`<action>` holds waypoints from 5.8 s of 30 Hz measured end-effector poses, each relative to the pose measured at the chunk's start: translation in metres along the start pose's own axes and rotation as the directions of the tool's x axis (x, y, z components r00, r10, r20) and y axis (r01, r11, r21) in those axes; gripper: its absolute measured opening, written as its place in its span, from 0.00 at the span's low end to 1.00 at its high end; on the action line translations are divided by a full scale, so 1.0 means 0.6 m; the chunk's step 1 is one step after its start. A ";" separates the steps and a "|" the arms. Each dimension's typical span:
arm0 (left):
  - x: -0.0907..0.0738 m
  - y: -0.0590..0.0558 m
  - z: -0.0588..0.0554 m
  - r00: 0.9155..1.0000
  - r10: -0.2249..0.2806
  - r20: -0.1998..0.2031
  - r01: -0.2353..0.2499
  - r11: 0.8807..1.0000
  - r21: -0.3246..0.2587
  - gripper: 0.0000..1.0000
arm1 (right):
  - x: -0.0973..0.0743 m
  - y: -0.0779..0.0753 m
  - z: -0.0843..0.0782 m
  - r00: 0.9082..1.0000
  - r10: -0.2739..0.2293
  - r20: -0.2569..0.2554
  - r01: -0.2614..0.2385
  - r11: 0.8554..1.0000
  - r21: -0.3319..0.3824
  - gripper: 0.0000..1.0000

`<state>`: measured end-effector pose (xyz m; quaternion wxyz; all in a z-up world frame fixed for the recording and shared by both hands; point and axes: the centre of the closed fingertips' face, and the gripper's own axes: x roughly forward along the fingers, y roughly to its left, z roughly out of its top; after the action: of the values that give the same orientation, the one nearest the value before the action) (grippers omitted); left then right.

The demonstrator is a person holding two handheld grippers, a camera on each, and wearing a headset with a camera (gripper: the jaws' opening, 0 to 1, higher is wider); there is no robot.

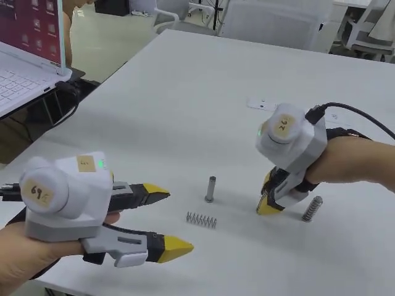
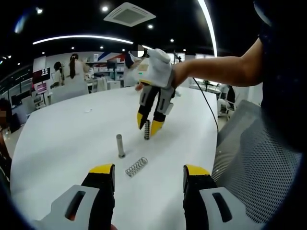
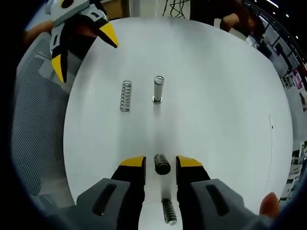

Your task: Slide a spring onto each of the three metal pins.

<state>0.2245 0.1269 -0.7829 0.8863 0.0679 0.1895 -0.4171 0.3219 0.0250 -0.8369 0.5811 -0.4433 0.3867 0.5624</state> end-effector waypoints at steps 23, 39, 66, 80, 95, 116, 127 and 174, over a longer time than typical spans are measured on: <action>-0.008 0.001 -0.003 1.000 0.012 0.001 -0.012 1.000 0.004 0.52 | 0.017 0.074 0.097 0.997 0.061 0.041 -0.057 0.993 -0.105 0.19; -0.014 0.003 -0.006 1.000 0.021 0.000 -0.021 1.000 0.005 0.52 | 0.055 0.090 0.111 0.995 0.092 0.032 -0.089 0.992 -0.091 0.14; -0.016 0.006 -0.009 1.000 0.022 -0.010 -0.022 1.000 0.011 0.51 | 0.041 0.103 0.110 0.996 0.085 0.035 -0.081 0.992 -0.099 0.08; 0.008 -0.009 0.011 0.999 -0.023 -0.026 0.024 0.998 0.060 0.50 | -0.044 0.129 0.128 0.989 0.097 0.110 -0.083 0.989 -0.126 0.08; 0.021 -0.029 0.032 0.997 -0.080 -0.019 0.082 0.985 0.155 0.26 | -0.078 0.158 0.125 0.991 0.111 0.077 -0.092 0.972 -0.217 0.08; 0.029 -0.049 0.027 0.991 -0.125 -0.042 0.131 0.965 0.226 0.03 | -0.104 0.175 0.133 0.986 0.133 0.097 -0.108 0.967 -0.232 0.08; 0.032 -0.052 0.026 0.990 -0.134 -0.039 0.139 0.969 0.206 0.03 | -0.124 0.183 0.167 0.977 0.134 0.165 -0.090 0.963 -0.253 0.08; 0.015 -0.016 0.009 0.998 -0.054 -0.015 0.055 0.996 0.072 0.42 | -0.128 0.144 0.170 0.984 0.099 0.147 -0.063 0.970 -0.234 0.08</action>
<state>0.2241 0.1128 -0.7811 0.8703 0.0975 0.1818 -0.4472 0.2256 0.0957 -0.7396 0.5315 -0.4450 0.2903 0.6597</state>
